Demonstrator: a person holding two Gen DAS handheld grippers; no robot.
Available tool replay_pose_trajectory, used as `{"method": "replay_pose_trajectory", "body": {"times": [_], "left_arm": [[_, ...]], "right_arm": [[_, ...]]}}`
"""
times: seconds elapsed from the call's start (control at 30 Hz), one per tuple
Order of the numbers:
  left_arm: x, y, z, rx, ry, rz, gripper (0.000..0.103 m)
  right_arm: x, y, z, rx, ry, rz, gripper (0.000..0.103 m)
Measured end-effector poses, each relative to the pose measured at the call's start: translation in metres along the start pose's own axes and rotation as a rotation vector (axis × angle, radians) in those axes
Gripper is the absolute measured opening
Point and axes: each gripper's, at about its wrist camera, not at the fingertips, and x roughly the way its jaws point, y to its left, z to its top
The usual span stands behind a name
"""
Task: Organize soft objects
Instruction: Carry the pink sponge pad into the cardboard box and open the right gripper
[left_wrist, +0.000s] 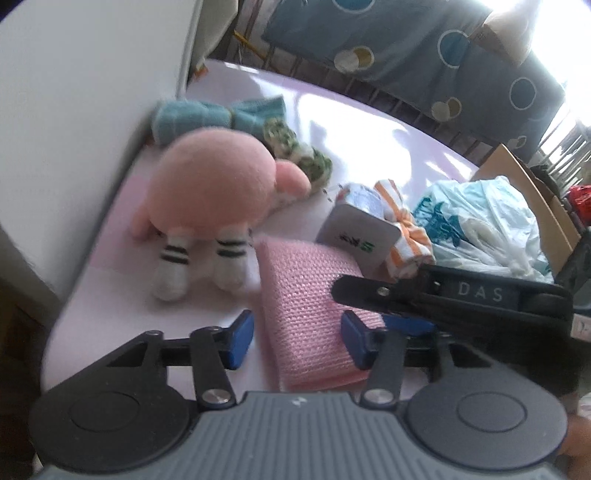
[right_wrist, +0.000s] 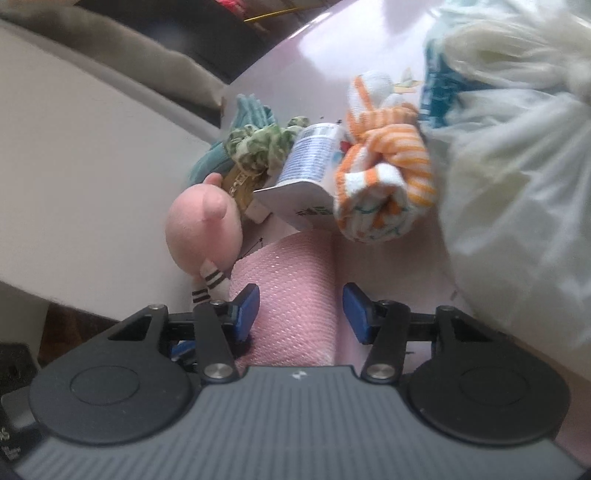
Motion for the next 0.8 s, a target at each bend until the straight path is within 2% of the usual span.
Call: {"method": "replay_pose_trajectory", "body": {"times": [0.13, 0.43, 0.63, 0.8], "left_arm": [[-0.004, -0.011, -0.005, 0.019, -0.022, 0.023, 0.048], [-0.049, -0.038, -0.014, 0.083, -0.085, 0.083, 0.048], [-0.083, -0.074, -0.015, 0.133, -0.15, 0.106, 0.048], [-0.105, -0.122, -0.007, 0.216, -0.223, 0.093, 0.048]], "right_arm": [[0.002, -0.001, 0.001, 0.017, 0.018, 0.022, 0.043], [-0.031, 0.002, -0.006, 0.02, 0.038, 0.127, 0.042], [-0.071, 0.004, -0.002, -0.004, -0.008, 0.2, 0.042], [-0.12, -0.001, 0.013, -0.024, -0.083, 0.249, 0.042]]}}
